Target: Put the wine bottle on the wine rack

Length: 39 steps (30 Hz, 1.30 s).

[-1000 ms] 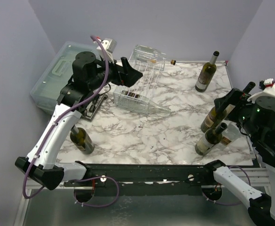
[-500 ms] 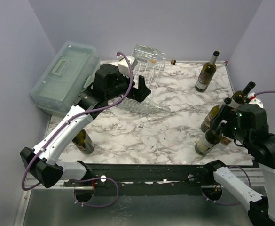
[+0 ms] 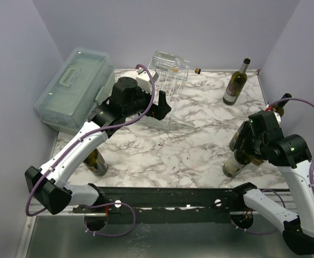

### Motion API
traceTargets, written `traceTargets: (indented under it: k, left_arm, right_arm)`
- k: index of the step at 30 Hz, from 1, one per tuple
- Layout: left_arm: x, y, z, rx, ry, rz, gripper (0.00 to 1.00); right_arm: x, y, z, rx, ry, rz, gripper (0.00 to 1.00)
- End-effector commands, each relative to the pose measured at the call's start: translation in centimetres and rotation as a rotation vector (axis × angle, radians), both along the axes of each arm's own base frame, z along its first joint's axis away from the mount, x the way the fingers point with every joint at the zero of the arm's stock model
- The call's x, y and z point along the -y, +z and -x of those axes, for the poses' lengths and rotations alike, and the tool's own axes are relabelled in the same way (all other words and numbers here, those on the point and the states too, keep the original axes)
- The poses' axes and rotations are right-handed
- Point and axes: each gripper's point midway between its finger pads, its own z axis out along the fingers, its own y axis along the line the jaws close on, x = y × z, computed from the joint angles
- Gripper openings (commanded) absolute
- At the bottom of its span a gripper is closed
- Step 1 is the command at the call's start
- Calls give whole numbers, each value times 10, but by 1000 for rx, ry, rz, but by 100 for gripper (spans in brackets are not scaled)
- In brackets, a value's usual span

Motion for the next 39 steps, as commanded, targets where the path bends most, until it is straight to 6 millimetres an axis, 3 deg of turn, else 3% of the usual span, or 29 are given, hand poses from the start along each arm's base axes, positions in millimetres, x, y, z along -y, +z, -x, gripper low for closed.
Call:
traceTargets:
  k: [1, 11, 21, 28, 33, 39]
  left_arm:
    - [1, -3, 0, 0, 5, -2, 99]
    - [0, -9, -4, -10, 30, -15, 99]
    - [-1, -14, -6, -13, 41, -26, 99]
    - [-2, -18, -8, -13, 53, -43, 99]
    - [-2, -21, -9, -9, 60, -54, 99]
    - [-11, -21, -13, 12, 105, -77, 99]
  right_arm:
    - [10, -4, 3, -21, -37, 47, 69]
    - [12, -5, 1, -25, -46, 63, 43]
    - [3, 0, -14, 12, -29, 34, 2]
    - [-2, 16, -46, 109, -13, 47, 1]
    - [-7, 40, -76, 197, 15, 69, 1]
    - [-31, 57, -119, 271, 75, 27, 0]
